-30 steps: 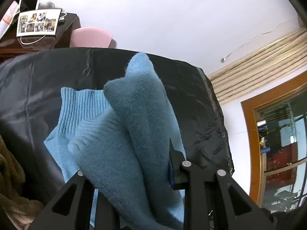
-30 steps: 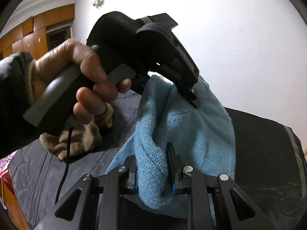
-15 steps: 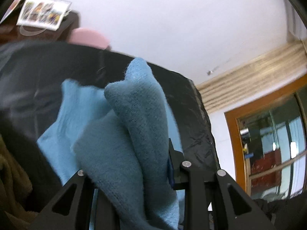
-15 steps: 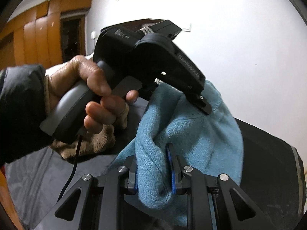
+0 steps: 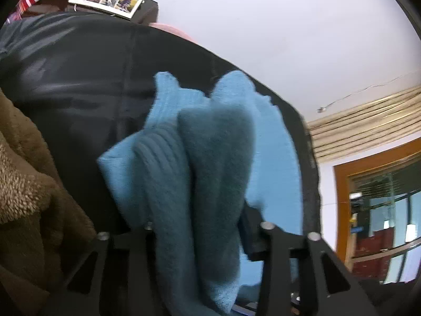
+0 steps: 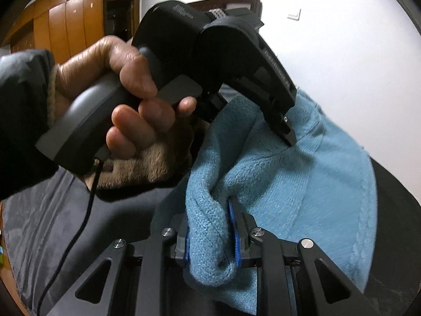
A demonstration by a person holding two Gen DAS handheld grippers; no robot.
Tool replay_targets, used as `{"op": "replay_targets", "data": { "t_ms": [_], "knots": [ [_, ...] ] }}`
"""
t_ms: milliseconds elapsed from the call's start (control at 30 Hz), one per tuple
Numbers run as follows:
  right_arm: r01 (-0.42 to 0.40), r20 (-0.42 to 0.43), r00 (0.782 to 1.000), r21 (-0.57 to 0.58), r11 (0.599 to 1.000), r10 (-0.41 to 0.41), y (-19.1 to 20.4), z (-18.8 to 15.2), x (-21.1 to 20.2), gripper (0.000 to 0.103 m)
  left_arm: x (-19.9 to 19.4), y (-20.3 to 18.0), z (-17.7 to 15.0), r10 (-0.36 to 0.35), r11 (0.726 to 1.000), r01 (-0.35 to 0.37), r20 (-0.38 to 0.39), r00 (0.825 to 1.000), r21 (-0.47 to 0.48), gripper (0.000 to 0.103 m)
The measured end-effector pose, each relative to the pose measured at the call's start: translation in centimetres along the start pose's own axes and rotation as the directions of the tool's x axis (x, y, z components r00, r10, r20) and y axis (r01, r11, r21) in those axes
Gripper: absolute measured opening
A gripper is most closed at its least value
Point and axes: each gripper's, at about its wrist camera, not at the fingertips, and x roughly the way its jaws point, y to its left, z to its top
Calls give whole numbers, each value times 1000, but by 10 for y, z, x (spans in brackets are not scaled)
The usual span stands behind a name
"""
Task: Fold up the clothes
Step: 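Hold the sweater edge in the right gripper and lay it over the rest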
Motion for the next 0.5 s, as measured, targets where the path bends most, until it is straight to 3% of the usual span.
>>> {"op": "replay_targets", "data": {
  "t_ms": [100, 200, 433, 500],
  "knots": [
    [-12, -13, 1000, 6, 1000, 12, -1, -3, 7, 25, -8, -15, -1, 78, 994, -83, 61, 995, 78, 48],
    [-28, -17, 999, 23, 999, 28, -5, -6, 8, 27, -23, -32, -1, 132, 979, -153, 155, 979, 136, 48],
    [-43, -22, 999, 38, 998, 44, -8, -13, 7, 28, -29, -38, 3, 121, 978, -150, 191, 974, 143, 48],
    [-47, -23, 999, 36, 998, 47, -9, -17, 7, 28, -32, -43, 4, 88, 983, -119, 215, 973, 138, 48]
  ]
}}
